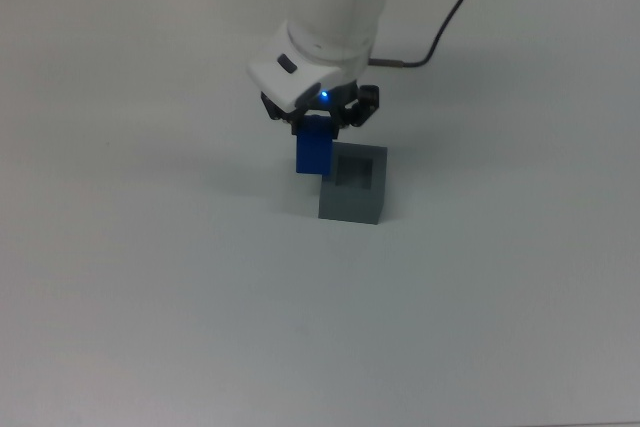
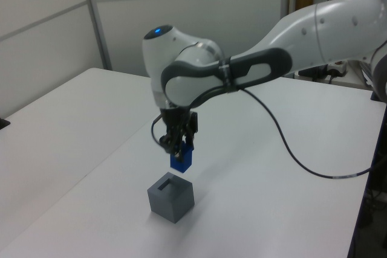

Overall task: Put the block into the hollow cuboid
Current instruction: 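Lift the blue block and carry it above the grey hollow cube, then lower the blue block into the opening of the grey cube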

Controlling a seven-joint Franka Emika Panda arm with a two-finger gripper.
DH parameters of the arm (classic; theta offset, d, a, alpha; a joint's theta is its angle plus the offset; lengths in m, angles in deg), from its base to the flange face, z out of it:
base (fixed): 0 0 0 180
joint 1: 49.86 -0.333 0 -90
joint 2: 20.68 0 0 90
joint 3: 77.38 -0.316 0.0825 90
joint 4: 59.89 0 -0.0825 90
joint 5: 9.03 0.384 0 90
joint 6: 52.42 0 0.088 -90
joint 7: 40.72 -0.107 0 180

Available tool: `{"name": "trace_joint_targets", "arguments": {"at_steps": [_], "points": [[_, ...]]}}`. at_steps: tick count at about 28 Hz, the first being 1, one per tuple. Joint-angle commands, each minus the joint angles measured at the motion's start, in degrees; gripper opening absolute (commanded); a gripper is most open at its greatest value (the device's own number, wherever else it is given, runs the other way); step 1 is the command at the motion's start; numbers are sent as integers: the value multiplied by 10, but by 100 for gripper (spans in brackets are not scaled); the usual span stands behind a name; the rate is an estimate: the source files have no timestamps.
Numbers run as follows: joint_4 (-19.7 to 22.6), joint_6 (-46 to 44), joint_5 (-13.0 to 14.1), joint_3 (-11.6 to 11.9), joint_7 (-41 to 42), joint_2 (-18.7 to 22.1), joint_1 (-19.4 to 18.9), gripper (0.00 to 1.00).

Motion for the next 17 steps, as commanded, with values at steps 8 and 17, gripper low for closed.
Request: {"name": "trace_joint_targets", "arguments": {"at_steps": [8, 17], "points": [[-18, 28, 29, -9, -82, -11, -7, 41], [-12, 36, 21, -22, -127, -17, -17, 40]]}}
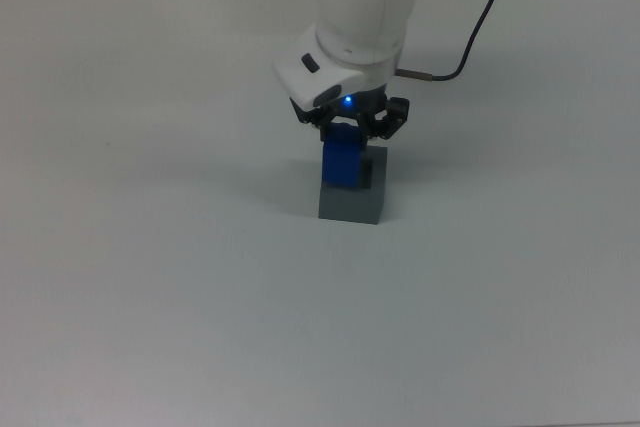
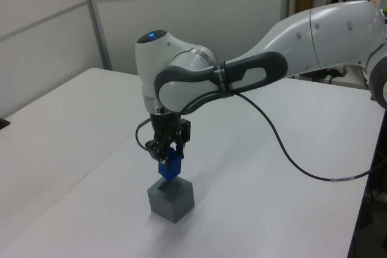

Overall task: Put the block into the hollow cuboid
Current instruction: 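Lower the blue block into the opening of the grey cube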

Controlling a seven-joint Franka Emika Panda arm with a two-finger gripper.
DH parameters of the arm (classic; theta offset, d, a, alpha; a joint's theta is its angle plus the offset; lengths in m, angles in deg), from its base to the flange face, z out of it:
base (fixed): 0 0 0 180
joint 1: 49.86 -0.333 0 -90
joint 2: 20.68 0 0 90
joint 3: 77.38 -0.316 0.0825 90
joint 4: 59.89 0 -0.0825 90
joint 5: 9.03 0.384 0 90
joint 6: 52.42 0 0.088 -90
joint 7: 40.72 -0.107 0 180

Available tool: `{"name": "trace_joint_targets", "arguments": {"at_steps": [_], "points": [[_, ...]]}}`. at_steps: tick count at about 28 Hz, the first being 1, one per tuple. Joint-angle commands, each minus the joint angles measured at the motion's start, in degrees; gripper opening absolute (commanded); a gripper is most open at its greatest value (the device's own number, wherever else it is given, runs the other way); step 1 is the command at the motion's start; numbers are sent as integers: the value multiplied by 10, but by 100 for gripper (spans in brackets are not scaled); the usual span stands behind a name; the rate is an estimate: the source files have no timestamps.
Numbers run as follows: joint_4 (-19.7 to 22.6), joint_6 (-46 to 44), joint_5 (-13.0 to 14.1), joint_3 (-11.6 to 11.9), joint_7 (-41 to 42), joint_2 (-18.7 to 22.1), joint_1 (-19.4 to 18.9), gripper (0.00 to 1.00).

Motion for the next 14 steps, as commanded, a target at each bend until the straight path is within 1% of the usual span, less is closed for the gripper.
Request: {"name": "trace_joint_targets", "arguments": {"at_steps": [1, 5, 6, 14], "points": [[2, 12, 1, -5, -28, -4, -8, 40], [11, 11, 0, -5, -33, -4, -9, 40], [12, 11, 0, -4, -33, -10, -9, 40], [13, 12, -2, -4, -27, -19, -9, 40]]}}
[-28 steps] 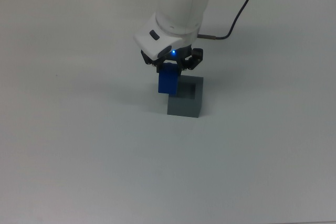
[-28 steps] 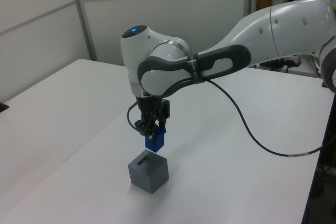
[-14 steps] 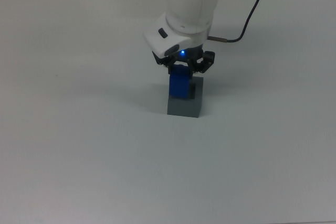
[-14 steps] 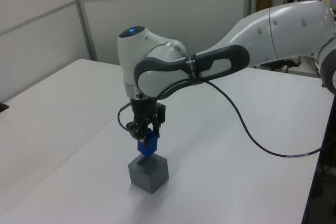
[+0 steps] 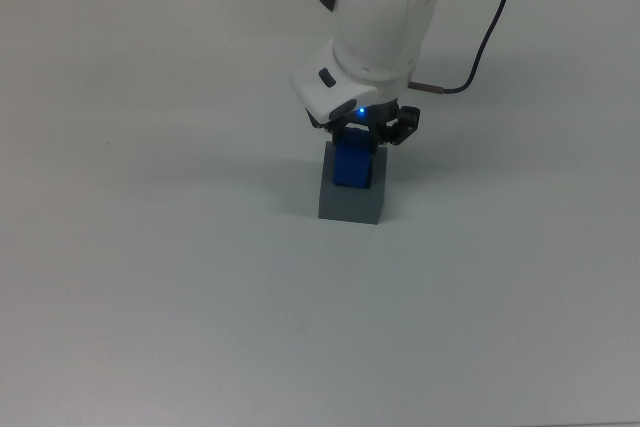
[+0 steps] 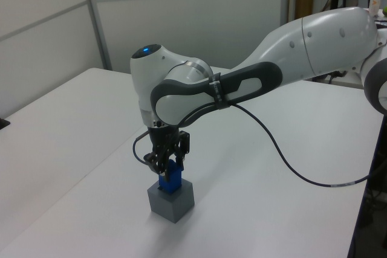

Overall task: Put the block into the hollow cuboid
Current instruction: 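Lower the blue block into the opening of the grey cube, then open the gripper and raise it away from the block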

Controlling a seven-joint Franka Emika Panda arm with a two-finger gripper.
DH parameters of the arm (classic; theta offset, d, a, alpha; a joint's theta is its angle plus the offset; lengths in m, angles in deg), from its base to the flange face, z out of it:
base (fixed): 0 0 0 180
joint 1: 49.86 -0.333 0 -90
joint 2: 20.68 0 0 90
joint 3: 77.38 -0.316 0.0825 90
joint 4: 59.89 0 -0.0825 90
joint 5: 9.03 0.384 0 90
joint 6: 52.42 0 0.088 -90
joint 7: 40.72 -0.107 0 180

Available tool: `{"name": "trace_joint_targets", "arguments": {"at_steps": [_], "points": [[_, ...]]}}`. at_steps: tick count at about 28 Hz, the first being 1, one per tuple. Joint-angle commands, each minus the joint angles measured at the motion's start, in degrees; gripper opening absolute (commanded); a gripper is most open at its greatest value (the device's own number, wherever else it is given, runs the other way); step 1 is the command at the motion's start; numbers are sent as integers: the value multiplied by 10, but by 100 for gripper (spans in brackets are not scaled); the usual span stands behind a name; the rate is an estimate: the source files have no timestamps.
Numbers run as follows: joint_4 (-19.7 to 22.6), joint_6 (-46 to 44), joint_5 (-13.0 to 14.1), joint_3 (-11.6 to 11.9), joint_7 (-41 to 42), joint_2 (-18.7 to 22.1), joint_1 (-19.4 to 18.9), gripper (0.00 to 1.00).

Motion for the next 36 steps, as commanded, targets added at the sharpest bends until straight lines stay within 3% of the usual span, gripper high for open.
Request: {"name": "trace_joint_targets", "arguments": {"at_steps": [1, 9, 12, 14, 15, 20, 26, 31, 36], "points": [[8, 11, -2, 0, -4, -4, -1, 41], [7, 12, -13, 0, 8, -10, -3, 44], [6, 12, -13, 0, 20, -10, -7, 53], [5, 12, -13, 0, 28, -11, -8, 67], [4, 12, -13, 0, 27, -10, -8, 100], [-1, 10, -14, 1, 29, -9, -7, 100], [-1, 2, -14, 7, 31, 25, -1, 100], [-1, -70, -14, 25, 81, 64, 5, 100], [-1, -138, -13, 58, 136, 120, 8, 100]]}}
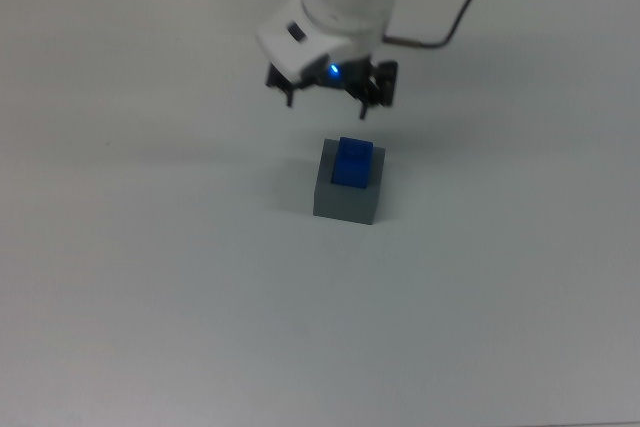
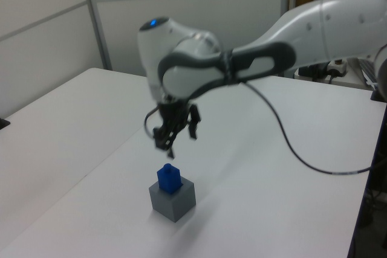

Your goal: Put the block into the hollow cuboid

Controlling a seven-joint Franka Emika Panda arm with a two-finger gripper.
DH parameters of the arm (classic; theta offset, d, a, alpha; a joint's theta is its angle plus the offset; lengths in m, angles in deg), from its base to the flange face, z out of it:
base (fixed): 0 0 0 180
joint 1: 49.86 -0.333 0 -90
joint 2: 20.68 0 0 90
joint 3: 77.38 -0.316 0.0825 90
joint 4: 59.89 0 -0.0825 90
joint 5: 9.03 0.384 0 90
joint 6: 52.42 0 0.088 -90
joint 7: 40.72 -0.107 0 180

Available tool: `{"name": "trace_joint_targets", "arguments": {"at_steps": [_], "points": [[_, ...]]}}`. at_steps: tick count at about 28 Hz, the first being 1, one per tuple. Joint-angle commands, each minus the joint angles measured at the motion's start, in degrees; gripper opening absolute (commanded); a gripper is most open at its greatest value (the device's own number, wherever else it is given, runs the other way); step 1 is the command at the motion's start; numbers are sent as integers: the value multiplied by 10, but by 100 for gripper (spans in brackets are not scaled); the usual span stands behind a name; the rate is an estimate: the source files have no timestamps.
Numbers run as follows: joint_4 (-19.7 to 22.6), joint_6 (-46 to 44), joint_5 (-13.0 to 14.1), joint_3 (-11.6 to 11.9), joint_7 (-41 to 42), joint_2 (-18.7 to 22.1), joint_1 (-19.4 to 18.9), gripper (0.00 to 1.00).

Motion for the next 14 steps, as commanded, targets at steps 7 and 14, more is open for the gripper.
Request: {"name": "trace_joint_targets", "arguments": {"at_steps": [7, 14], "points": [[14, -144, 3, 75, 122, 137, 16, 100], [12, -186, 9, 108, 184, 171, 27, 100]]}}
